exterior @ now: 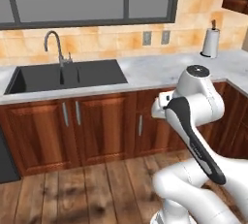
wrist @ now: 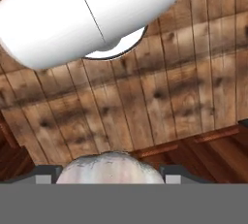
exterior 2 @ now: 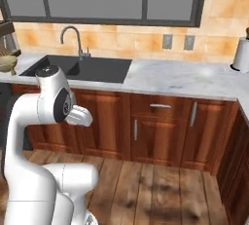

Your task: Retrieve the bottle and the shaker from the cabinet and place them next to the mixing bowl on the counter. Then add garlic from the fridge to the mixing bowl.

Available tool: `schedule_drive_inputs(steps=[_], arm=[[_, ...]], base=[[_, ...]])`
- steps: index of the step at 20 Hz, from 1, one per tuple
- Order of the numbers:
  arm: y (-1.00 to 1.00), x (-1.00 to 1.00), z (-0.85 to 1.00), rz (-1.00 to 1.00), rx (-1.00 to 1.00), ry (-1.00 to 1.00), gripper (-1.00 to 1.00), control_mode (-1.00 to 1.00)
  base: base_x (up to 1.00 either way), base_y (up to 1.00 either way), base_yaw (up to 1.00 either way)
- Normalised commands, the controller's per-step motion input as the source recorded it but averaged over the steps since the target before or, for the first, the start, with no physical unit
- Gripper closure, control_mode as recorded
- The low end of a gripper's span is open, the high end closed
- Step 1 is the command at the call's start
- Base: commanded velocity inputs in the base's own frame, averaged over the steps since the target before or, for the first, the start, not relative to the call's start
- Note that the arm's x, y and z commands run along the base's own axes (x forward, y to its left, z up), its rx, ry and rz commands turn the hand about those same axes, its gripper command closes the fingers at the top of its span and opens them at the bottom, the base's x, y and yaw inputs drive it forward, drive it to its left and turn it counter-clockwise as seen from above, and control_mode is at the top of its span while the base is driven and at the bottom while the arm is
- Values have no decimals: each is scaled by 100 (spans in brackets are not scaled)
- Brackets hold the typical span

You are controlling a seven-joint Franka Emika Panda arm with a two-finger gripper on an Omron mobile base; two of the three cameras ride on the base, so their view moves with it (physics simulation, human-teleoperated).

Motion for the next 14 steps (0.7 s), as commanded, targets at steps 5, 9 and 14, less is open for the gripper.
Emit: schedule_drive_inputs(steps=[5,9,14], arm=[[0,0,0,0,0,0,100,100],[0,0,0,0,0,0,100,100],[0,0,0,0,0,0,100,100]], base=[[71,100,3],[42,100,0],[36,100,-1]])
